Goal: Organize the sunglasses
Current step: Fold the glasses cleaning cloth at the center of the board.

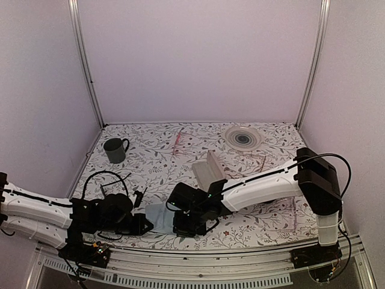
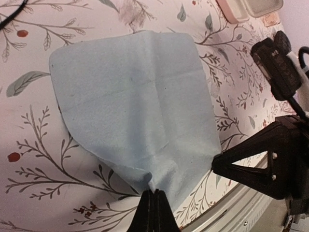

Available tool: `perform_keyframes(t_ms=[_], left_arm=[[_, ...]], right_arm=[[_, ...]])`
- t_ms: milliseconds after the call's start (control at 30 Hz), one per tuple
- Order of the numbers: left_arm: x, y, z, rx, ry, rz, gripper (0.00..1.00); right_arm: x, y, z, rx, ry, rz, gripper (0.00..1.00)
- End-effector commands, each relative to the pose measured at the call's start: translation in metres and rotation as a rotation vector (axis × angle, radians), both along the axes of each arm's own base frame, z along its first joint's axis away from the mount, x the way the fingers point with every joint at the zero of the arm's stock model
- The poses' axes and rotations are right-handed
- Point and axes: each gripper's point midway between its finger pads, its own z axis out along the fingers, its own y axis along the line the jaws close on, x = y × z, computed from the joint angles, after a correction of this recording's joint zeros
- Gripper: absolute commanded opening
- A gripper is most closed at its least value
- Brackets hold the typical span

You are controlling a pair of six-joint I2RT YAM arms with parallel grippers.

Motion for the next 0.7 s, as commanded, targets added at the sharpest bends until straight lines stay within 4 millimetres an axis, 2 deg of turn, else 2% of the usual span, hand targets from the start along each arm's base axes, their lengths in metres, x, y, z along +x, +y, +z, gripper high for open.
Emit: perform_keyframes(t_ms=[0, 367, 667], left_arm=[[-0.005, -0.012, 0.001, -0.032, 0.03, -0.034, 0.0], [0.002, -0.019, 0.0, -0.008, 0.059, 0.022, 0.0], [0.013, -0.016, -0.002, 0.069, 0.069, 0.086, 0.0]], right_arm=[[-0.003, -0.027, -0.004, -0.089, -0.013, -0.013, 0.0], [0.004, -0.035, 0.009, -0.088, -0.06, -0.01, 0.0], [0.019, -0.035, 0.017, -0.074, -0.079, 0.02, 0.0]])
